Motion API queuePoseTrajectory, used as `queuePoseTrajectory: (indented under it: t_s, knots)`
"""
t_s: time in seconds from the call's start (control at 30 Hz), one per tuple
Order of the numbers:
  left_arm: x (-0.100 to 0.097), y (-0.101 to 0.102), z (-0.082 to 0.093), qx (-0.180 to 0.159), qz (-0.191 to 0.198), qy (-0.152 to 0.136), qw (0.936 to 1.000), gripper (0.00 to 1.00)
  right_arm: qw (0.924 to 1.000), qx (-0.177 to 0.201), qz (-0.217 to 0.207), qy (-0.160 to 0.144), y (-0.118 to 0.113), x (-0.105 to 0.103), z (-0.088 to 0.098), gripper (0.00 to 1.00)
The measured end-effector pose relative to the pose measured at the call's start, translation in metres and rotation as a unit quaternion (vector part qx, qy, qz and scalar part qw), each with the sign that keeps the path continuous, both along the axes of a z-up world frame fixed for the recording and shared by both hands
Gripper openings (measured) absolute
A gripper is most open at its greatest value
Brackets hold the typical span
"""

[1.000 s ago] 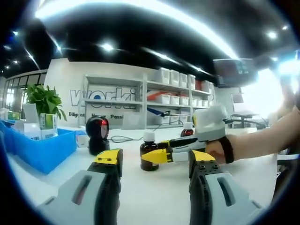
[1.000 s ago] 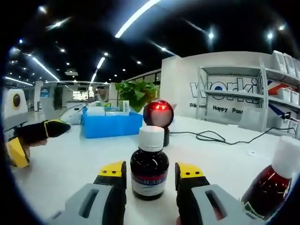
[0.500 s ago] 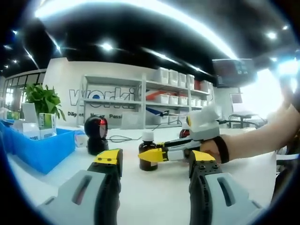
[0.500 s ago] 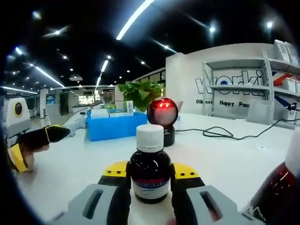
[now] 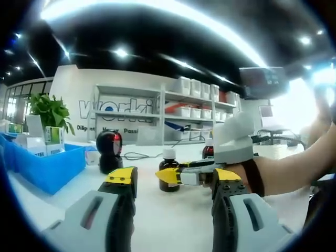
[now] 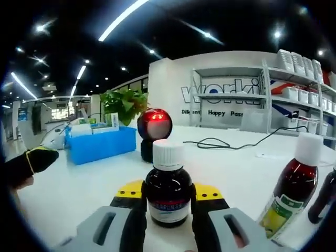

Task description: Rotate the medicine bottle to make it face forward pick up the medicine bottle inspect the drug traceability code place the medicine on the table

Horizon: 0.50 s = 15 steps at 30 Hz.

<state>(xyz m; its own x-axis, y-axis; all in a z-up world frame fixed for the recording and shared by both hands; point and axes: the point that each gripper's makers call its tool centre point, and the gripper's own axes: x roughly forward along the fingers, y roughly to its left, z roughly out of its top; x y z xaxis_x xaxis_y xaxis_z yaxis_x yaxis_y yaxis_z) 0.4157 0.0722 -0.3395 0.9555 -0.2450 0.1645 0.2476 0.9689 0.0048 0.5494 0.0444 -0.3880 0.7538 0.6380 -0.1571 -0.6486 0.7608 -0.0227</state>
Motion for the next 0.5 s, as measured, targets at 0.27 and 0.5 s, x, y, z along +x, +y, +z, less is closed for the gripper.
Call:
queuePoseTrajectory:
  t_s: [0.27, 0.5]
  knots:
    - [0.0002, 0.0004, 0.0003, 0.0, 0.0, -0.001, 1.0, 0.48, 0.999, 0.005, -0.045, -0.003, -0.0027, 0.001, 0.0003, 0.28]
    - [-0.0001, -0.0013, 0.0002, 0.002, -0.002, 0.0, 1.0, 0.48, 0.9986, 0.01, -0.052, -0.001, -0.0033, -0.0002, 0.0004, 0.29]
